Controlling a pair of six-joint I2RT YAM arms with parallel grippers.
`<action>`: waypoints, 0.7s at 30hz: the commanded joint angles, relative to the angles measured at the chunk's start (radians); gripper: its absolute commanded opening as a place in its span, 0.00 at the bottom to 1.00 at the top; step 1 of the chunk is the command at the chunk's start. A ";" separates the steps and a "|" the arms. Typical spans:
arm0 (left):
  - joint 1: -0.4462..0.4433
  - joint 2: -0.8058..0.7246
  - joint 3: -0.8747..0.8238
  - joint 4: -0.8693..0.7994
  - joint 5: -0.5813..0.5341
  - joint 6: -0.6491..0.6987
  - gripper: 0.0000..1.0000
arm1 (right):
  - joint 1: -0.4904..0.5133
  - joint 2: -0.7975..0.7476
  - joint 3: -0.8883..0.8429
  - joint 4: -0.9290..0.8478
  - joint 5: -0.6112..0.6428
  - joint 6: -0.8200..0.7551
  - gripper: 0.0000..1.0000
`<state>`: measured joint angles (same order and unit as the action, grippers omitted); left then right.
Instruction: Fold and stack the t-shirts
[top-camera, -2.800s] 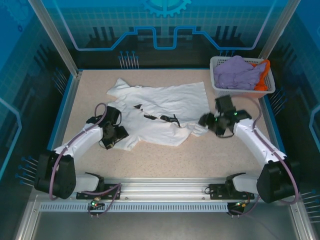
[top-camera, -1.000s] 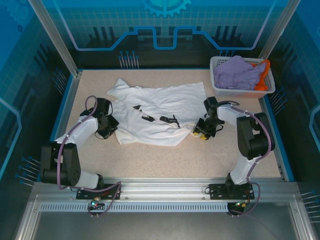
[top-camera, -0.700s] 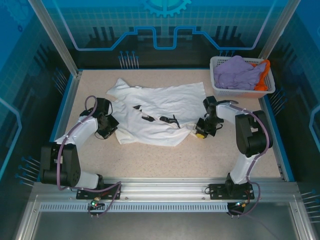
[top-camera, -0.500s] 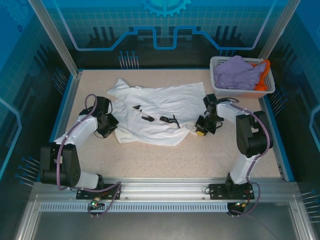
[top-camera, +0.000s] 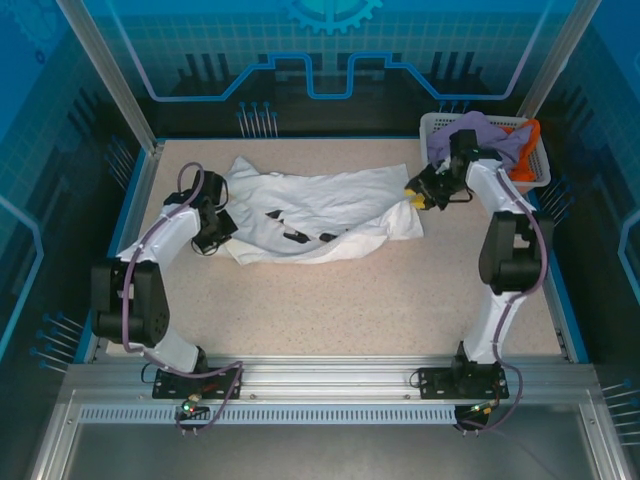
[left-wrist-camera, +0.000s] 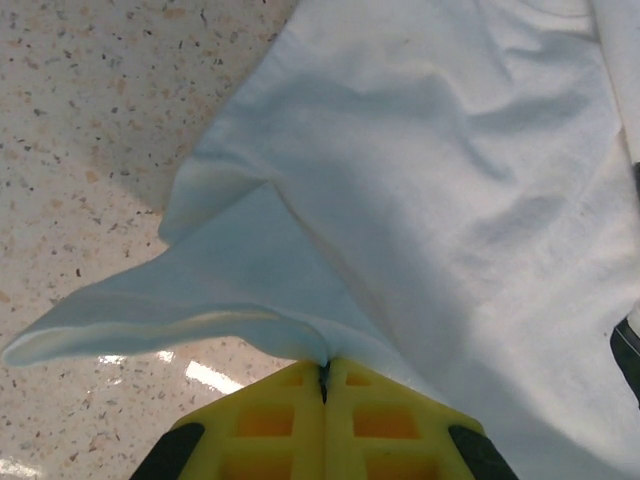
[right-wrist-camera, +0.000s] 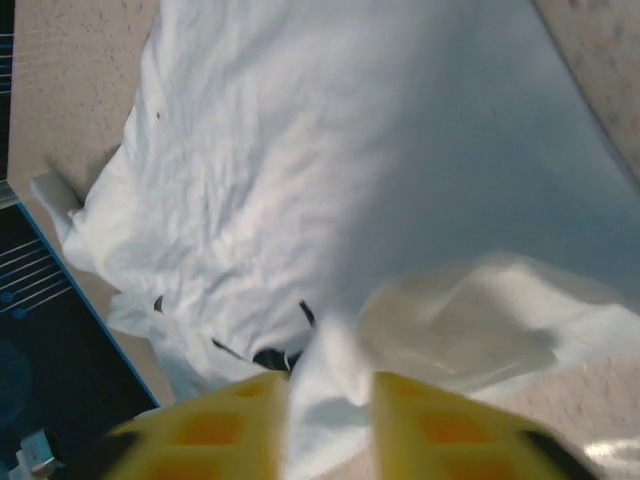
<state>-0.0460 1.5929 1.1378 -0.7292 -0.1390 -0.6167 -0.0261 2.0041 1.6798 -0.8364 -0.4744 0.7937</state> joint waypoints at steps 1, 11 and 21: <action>-0.020 0.031 0.041 -0.037 -0.009 0.031 0.00 | 0.008 0.077 0.084 -0.124 0.059 0.004 0.51; -0.057 0.048 0.036 -0.035 0.002 0.030 0.00 | 0.000 -0.196 -0.319 0.032 0.122 -0.065 0.47; -0.064 0.047 0.040 -0.033 0.022 0.041 0.00 | 0.048 -0.020 -0.241 0.090 0.113 -0.014 0.40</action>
<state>-0.1024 1.6356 1.1561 -0.7368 -0.1341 -0.5961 -0.0029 1.9301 1.3846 -0.7586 -0.3733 0.7677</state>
